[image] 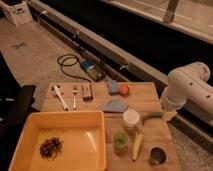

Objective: Place sponge in plastic cup

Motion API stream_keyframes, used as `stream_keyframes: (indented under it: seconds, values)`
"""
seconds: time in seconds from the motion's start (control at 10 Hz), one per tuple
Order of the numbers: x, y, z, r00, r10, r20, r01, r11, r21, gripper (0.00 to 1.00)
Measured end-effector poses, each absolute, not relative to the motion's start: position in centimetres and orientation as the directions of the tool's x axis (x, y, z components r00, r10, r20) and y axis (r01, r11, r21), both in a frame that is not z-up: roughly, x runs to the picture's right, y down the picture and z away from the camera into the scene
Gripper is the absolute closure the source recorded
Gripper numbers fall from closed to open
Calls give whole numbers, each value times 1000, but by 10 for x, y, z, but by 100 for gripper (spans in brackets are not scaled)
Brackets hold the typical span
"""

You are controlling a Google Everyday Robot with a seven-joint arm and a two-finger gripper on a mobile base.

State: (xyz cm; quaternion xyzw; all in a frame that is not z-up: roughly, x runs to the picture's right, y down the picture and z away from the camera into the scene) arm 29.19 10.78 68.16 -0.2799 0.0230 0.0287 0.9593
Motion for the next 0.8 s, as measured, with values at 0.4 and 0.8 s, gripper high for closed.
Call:
stream_keyframes:
  seconds: [0.4,0.8]
  values:
    - [284,95,679,997,11,-77,-49,860,-507,35]
    - [224,27,691,997,-51,-66,17,899,-438,35]
